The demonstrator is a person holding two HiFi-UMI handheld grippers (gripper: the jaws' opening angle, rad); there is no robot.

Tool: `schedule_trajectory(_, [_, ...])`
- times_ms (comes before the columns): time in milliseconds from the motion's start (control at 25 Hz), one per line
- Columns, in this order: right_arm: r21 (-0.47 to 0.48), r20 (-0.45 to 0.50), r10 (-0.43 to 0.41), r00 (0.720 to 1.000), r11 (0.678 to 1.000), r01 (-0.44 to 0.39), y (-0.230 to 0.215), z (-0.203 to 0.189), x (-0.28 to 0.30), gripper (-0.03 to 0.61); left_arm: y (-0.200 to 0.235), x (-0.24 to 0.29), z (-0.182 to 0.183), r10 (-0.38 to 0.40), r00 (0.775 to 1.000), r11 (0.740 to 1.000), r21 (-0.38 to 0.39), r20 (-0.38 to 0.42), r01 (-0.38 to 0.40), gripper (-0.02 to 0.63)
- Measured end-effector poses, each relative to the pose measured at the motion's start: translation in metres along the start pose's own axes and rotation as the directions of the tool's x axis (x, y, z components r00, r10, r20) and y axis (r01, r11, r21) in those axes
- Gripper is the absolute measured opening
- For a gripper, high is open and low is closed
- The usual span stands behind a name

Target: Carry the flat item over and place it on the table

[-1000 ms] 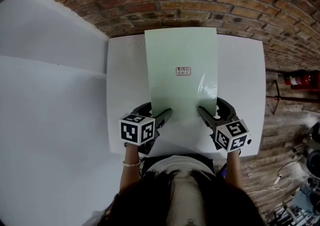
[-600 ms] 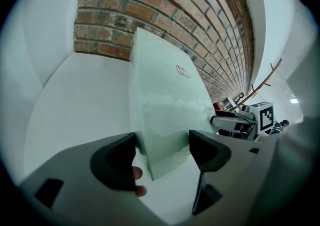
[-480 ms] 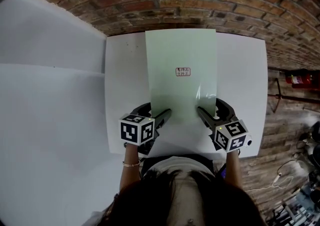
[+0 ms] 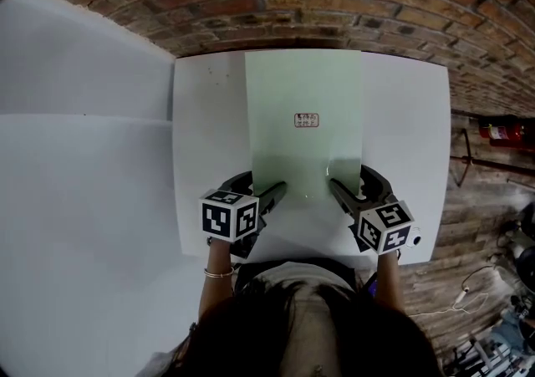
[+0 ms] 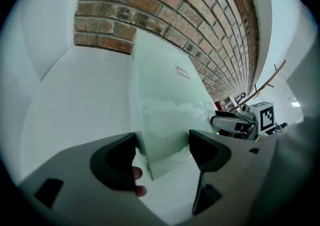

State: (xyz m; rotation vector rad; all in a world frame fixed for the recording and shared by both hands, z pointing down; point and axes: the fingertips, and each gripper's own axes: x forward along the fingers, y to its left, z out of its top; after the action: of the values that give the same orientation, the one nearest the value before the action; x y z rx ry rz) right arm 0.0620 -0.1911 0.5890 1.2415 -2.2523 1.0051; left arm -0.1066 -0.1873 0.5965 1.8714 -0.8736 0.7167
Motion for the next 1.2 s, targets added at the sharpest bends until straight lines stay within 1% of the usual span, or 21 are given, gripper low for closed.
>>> schedule_trajectory(440, [0.030, -0.025, 0.003, 1.000, 1.000, -0.002, -0.006, -0.007, 0.008, 0.333, 0.005, 0.008, -0.002, 0.004, 1.000, 1.000, -0.018, -0.026, -0.004, 0.348])
schedule_trajectory(720, [0.051, -0.026, 0.007, 1.000, 0.999, -0.006, -0.008, -0.007, 0.011, 0.333, 0.007, 0.012, -0.001, -0.002, 1.000, 0.999, -0.044, -0.030, 0.000, 0.348])
schedule_trajectory(1200, [0.054, -0.028, 0.004, 1.000, 0.999, -0.003, -0.010, -0.007, 0.012, 0.333, 0.009, 0.015, -0.002, -0.010, 0.999, 0.998, -0.066, -0.041, 0.007, 0.348])
